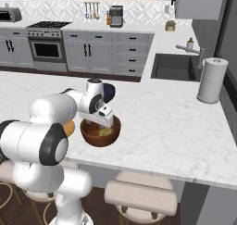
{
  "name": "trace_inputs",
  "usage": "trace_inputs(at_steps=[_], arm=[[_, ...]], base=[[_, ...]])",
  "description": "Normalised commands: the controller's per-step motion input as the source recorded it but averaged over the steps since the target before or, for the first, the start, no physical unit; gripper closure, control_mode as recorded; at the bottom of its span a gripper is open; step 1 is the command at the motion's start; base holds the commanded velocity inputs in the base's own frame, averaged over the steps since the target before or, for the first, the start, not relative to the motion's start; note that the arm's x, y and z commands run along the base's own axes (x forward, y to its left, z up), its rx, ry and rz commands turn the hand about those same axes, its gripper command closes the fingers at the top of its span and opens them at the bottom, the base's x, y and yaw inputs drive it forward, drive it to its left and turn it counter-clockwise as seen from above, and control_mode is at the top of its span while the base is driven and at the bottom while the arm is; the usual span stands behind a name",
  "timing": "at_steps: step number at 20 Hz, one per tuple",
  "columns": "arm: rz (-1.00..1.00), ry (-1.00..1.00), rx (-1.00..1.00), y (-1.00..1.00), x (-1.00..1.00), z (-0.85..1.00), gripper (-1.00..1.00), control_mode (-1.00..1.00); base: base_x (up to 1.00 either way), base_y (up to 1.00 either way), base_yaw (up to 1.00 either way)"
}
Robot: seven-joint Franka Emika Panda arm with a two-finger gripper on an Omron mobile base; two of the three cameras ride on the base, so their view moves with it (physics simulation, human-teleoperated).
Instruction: Pick the chicken drumstick and potato from their plates and place them in the bowl. Then put the bowl in the fridge.
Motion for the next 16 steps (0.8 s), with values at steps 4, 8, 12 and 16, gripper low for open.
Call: trace_inputs(at_steps=[4,8,12,16], arm=[[-0.28,0.0,0.03,-0.53,-0.33,0.24,-1.0,-1.0],[-0.2,0.0,0.0,-0.56,-0.04,0.0,-1.0,-1.0],[-0.08,0.04,0.05,-0.44,0.16,-0.05,-1.0,-1.0],[0.0,0.07,0.2,-0.45,0.23,-0.22,-1.0,-1.0]], base=[[0.0,0.0,0.0],[0.0,0.0,0.0],[0.0,0.0,0.0],[0.0,0.0,0.0]])
